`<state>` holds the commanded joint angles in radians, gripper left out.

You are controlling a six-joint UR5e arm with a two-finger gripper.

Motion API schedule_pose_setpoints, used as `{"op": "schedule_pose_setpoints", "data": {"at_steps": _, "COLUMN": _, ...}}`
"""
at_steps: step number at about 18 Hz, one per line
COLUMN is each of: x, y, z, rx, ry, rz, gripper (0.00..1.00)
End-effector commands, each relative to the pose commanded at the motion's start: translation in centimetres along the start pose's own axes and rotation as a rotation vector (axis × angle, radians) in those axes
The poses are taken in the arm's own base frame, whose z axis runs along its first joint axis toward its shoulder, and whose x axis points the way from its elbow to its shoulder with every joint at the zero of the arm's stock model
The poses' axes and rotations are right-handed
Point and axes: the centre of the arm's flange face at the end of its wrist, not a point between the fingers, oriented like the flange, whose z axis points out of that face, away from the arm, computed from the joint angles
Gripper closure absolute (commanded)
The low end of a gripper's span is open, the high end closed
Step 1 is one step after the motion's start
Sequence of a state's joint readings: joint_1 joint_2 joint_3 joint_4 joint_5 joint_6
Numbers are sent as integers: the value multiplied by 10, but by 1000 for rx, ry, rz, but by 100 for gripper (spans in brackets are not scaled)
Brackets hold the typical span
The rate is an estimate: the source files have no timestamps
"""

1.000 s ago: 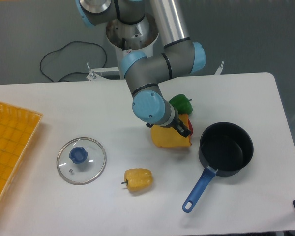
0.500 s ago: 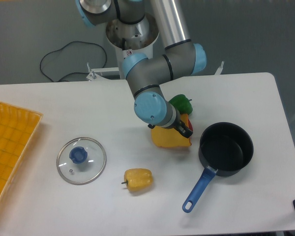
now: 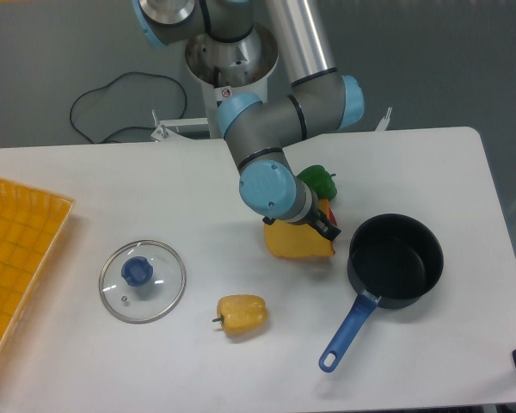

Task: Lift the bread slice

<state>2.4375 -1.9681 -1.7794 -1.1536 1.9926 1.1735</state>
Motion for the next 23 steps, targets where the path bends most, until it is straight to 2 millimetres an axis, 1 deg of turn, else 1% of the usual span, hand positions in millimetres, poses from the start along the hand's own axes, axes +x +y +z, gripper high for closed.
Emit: {"op": "schedule_pose_setpoints", "data": {"at_steps": 23, "x": 1, "y": 3, "z": 6, "rx": -18, "ry": -11, "rz": -5, "gripper": 0}}
